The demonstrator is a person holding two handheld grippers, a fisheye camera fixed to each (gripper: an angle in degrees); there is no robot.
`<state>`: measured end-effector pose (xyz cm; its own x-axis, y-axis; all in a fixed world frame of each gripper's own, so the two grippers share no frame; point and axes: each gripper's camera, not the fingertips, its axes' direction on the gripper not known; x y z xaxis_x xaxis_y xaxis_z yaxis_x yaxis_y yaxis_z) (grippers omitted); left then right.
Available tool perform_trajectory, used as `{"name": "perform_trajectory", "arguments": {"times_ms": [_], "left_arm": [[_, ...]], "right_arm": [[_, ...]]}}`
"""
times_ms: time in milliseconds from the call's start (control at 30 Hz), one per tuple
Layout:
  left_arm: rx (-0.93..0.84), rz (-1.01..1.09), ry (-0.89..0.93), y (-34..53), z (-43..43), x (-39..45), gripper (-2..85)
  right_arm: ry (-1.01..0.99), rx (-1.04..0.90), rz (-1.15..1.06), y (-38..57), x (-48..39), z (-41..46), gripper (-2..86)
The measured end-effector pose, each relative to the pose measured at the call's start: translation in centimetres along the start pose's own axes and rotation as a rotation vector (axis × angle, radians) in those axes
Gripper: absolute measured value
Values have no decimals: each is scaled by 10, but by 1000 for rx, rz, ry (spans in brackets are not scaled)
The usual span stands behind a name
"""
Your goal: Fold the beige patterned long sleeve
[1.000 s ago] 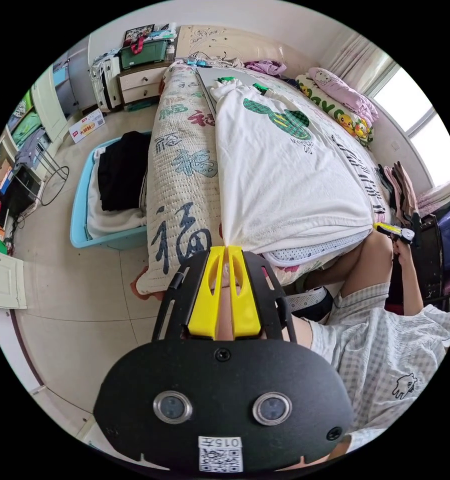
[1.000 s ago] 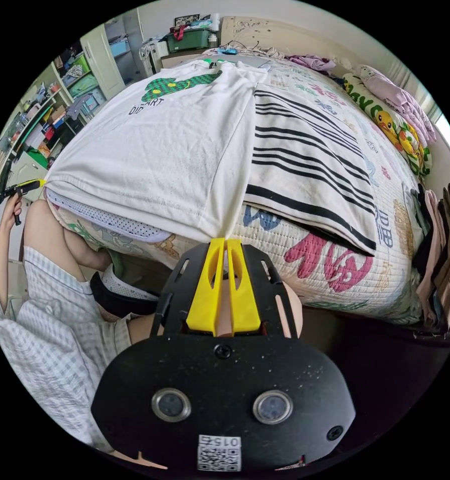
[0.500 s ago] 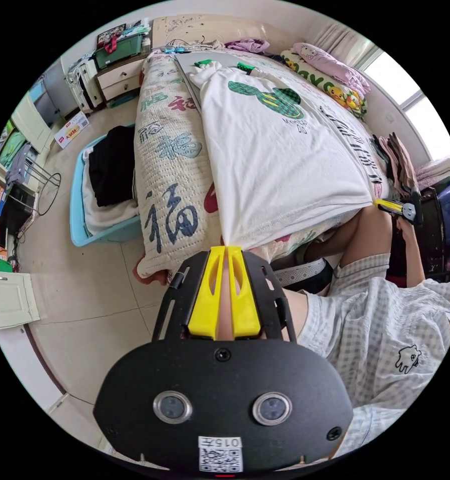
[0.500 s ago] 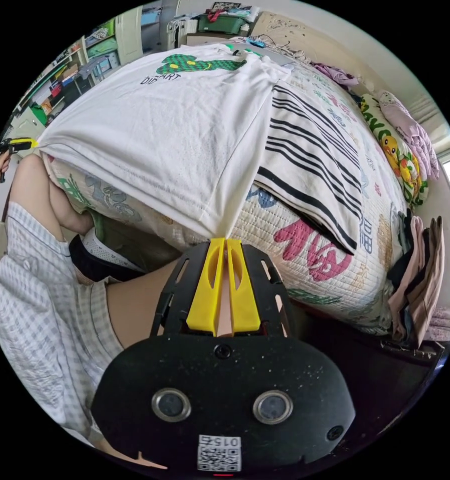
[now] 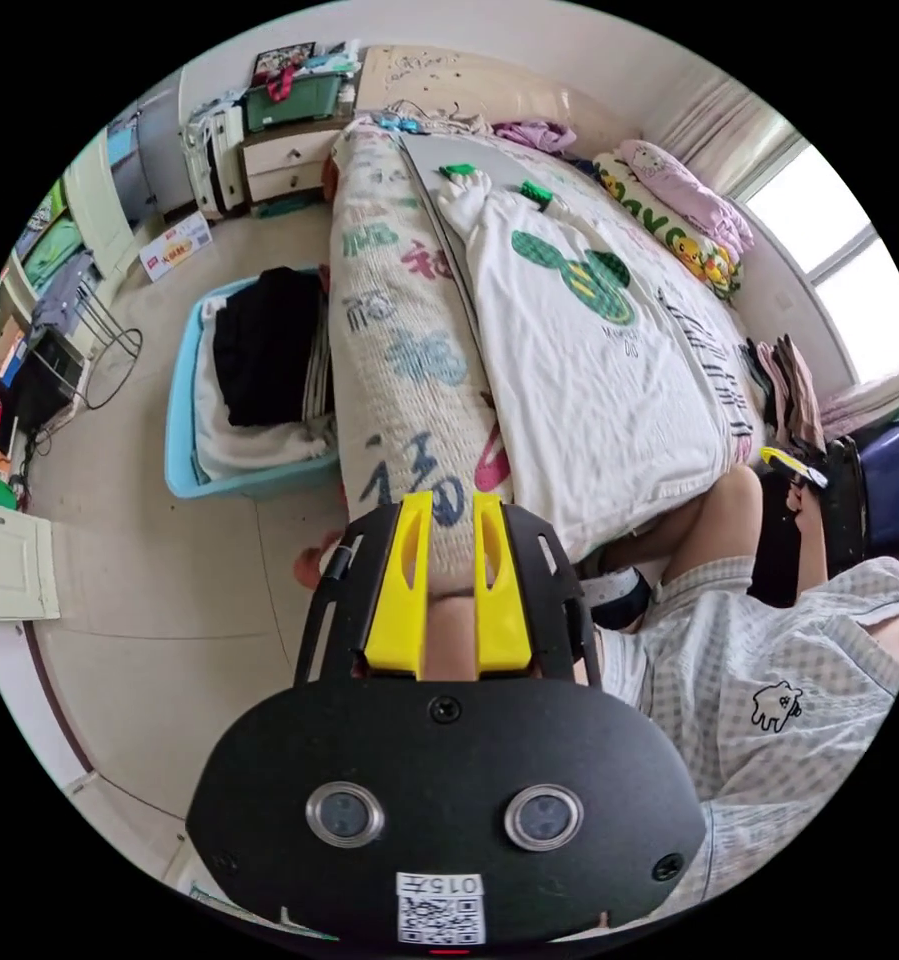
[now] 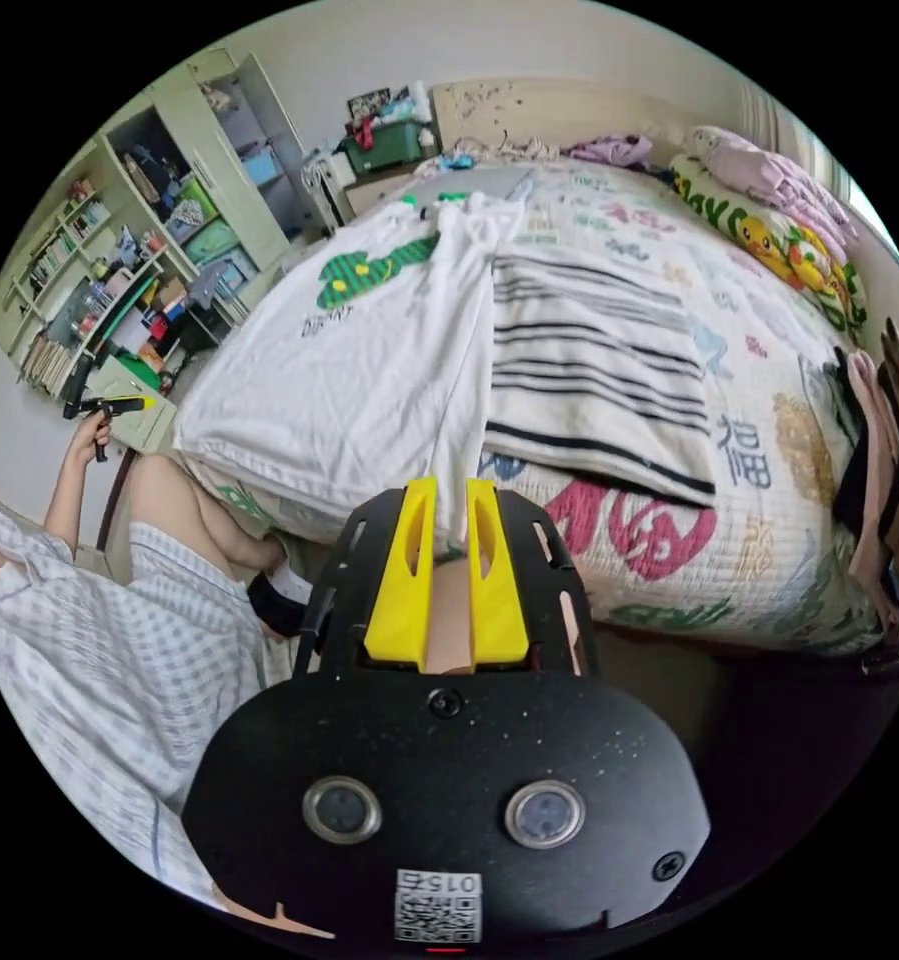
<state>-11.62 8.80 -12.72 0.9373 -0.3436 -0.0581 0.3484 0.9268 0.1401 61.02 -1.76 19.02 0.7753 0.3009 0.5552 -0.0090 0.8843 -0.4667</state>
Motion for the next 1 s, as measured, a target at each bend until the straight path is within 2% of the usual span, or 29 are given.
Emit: {"name": "perform_trajectory", "arguments": {"times_ms": [100,200,300,367,500,600,733,900,1000], "left_arm": [[117,31,-30,-65,-6,-5,70],[201,63,-22,-147,6,-4,72],[275,69,70,-238,27,-4,72],[304,54,87,-310,50,-4,72],[286,-36,109,-401,94,-11,75],[293,-134,186,-461,136,-25,83],[232,-268,333,-530,197,-45,133],[230,-329,341,-570,232,-56,126],[145,-290,242,-580,248,-46,68]], "right_arm": [[-120,233,-117,-85,-9,-14,35],[-304,455,-192,-172,-19,21,9],[-553,677,-115,-248,-11,89,1],[-654,749,-52,-287,-4,135,0],[-726,770,22,-334,8,213,6],[-724,746,115,-342,36,226,37],[-618,717,171,-340,55,216,95],[-687,686,203,-345,86,235,111],[-709,692,203,-341,97,248,111]]}}
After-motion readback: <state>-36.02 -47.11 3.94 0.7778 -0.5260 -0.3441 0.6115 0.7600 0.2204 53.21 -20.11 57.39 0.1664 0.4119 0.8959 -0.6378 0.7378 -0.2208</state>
